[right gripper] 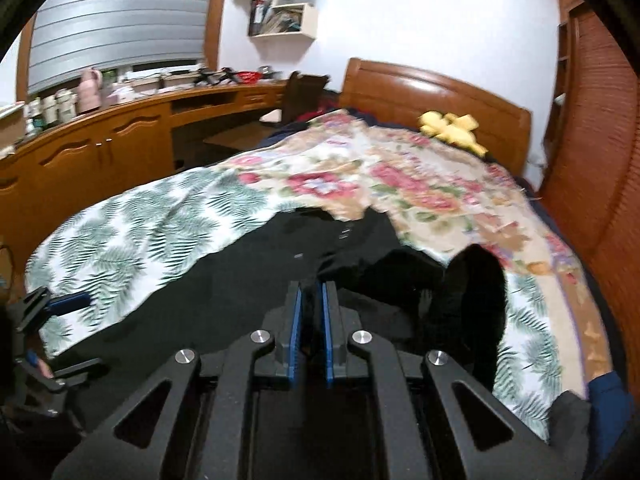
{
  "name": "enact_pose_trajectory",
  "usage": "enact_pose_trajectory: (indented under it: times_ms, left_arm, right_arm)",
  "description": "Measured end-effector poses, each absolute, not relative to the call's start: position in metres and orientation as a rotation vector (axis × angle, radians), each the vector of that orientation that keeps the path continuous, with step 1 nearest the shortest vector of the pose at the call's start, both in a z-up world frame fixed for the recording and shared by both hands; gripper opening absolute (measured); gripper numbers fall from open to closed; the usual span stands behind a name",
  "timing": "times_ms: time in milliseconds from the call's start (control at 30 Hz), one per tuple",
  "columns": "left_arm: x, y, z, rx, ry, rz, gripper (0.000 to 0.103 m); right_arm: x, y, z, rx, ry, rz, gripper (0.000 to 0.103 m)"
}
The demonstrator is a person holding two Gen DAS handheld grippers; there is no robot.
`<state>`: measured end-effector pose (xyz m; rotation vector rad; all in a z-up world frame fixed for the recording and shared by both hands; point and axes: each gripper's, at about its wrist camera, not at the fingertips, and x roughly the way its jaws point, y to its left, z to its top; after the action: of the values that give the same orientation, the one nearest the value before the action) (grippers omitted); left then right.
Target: Fold large clothes
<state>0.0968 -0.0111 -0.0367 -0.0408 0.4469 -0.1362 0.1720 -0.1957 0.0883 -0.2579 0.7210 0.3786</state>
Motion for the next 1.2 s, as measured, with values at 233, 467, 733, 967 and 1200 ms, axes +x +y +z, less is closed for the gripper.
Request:
enact_pose_trajectory:
  times_ms: [233, 467, 733, 967, 1200]
  left_arm:
    - [0.093, -0.011, -0.039, -0.03, 0.457, -0.135, 0.084]
    - [0.094, -0.016, -0.039, -0.021, 0.474, -0.146, 0.084]
    - [0.099, -0.041, -0.044, 0.034, 0.503, -0.19, 0.084]
    - [0.101, -0.074, -0.044, 0.071, 0.53, -0.276, 0.084]
    - [0.115, -0.108, -0.045, 0.087, 0.581, -0.387, 0.079]
  right_arm:
    - [0.147, -0.183, 0.065, -0.215, 0.815, 0.423, 0.033]
    - [0.122, -0.199, 0.068, -0.221, 0.811, 0.403, 0.042]
    - [0.102, -0.25, 0.043, -0.205, 0.839, 0.308, 0.042]
    - [0.083, -0.301, 0.008, -0.176, 0.859, 0.224, 0.042]
    - [0.071, -0.345, -0.02, -0.104, 0.897, 0.18, 0.042]
